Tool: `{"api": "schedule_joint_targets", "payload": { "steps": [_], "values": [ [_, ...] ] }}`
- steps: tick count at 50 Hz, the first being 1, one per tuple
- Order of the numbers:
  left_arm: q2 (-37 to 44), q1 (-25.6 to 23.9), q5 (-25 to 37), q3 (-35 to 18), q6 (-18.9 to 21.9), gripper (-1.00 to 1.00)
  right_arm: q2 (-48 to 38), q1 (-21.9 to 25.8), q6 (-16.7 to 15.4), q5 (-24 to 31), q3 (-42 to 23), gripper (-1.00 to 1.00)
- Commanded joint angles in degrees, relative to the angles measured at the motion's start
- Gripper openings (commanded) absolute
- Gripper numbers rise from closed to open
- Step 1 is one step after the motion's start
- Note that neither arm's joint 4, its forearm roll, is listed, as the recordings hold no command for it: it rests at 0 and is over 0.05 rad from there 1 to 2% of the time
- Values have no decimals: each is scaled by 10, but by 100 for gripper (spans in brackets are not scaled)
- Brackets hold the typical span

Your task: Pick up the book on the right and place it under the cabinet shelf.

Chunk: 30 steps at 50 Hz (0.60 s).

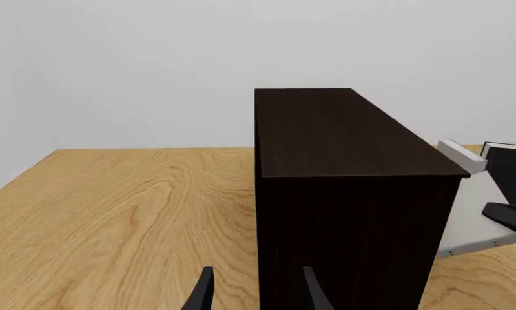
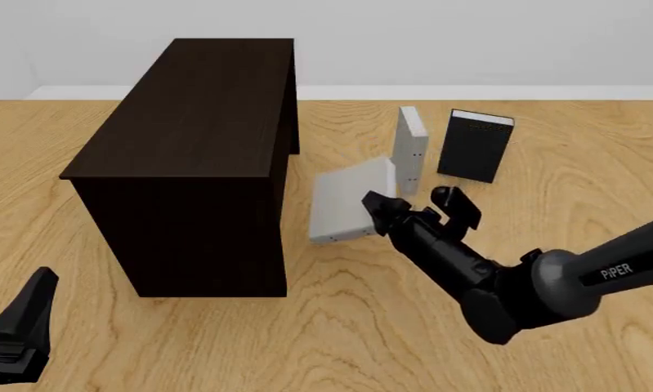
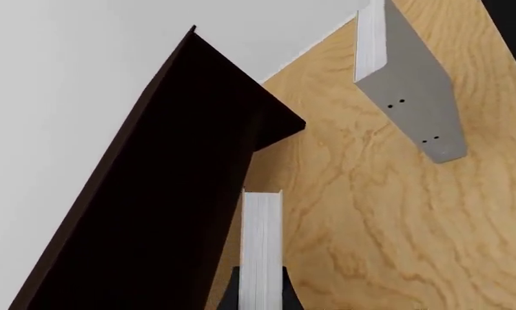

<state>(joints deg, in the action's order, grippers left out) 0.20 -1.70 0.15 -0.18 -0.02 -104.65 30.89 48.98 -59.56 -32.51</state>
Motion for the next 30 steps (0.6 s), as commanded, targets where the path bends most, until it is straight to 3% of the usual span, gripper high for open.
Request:
{"api": "schedule_joint_targets", "payload": {
  "steps": [1,30],
  "values": [
    [0,0,1,-1,0,100,-25,2,21,-21,-6,-100],
    [0,0,0,0,0,100,-78,-6,23,-38,-14,-100]
  ]
}}
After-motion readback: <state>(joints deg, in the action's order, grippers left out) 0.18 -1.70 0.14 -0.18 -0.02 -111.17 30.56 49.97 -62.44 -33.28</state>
